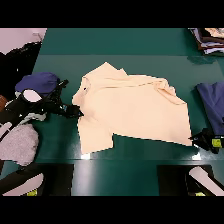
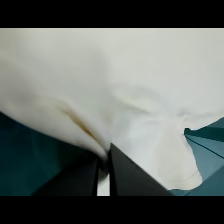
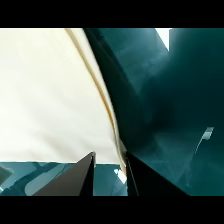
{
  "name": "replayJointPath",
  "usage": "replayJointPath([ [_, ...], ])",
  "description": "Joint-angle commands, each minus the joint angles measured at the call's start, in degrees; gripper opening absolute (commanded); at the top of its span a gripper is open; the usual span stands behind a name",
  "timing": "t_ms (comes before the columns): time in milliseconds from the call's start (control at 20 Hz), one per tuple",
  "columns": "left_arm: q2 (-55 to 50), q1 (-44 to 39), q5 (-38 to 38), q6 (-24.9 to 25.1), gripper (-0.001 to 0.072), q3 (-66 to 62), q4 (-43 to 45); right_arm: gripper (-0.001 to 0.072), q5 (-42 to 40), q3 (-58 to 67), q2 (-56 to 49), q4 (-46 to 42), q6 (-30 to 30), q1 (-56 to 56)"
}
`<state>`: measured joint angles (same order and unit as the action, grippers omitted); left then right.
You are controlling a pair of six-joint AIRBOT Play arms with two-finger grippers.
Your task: Fold the shirts.
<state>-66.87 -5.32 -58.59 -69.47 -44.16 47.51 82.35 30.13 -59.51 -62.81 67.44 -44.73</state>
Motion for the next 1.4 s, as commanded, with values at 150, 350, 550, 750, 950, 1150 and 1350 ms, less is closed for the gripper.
replayJointPath([
  [150,0.04,0.00,-0.61,0.94,0.0036,-0.04,0.07,0.0244,-0.13,-0.02,-0.48,-1.20,-0.02,0.00],
  [350,0.04,0.00,-0.39,0.96,0.0035,-0.04,0.07,0.0177,1.46,0.00,-5.18,-1.22,-0.02,1.20],
  [550,0.04,0.00,-0.39,0.94,0.0035,-0.07,0.09,0.0019,-2.16,0.02,-5.16,-1.66,-0.02,8.63],
  [750,0.72,0.00,-2.86,-0.96,0.0035,-4.33,3.58,0.0018,-3.28,5.55,2.36,-1.60,1.31,16.59],
  [950,7.21,0.00,-5.38,-5.29,0.0035,-19.43,11.10,0.0018,-4.20,21.81,9.64,0.72,5.14,25.03],
  [1150,11.69,0.00,-6.69,-8.59,0.0035,-42.58,17.16,0.0018,-7.87,42.27,10.78,1.33,7.17,31.50],
  [1350,11.76,0.00,-6.88,-11.67,0.0035,-67.80,17.29,0.0018,-6.86,65.79,7.89,1.31,7.17,33.44],
])
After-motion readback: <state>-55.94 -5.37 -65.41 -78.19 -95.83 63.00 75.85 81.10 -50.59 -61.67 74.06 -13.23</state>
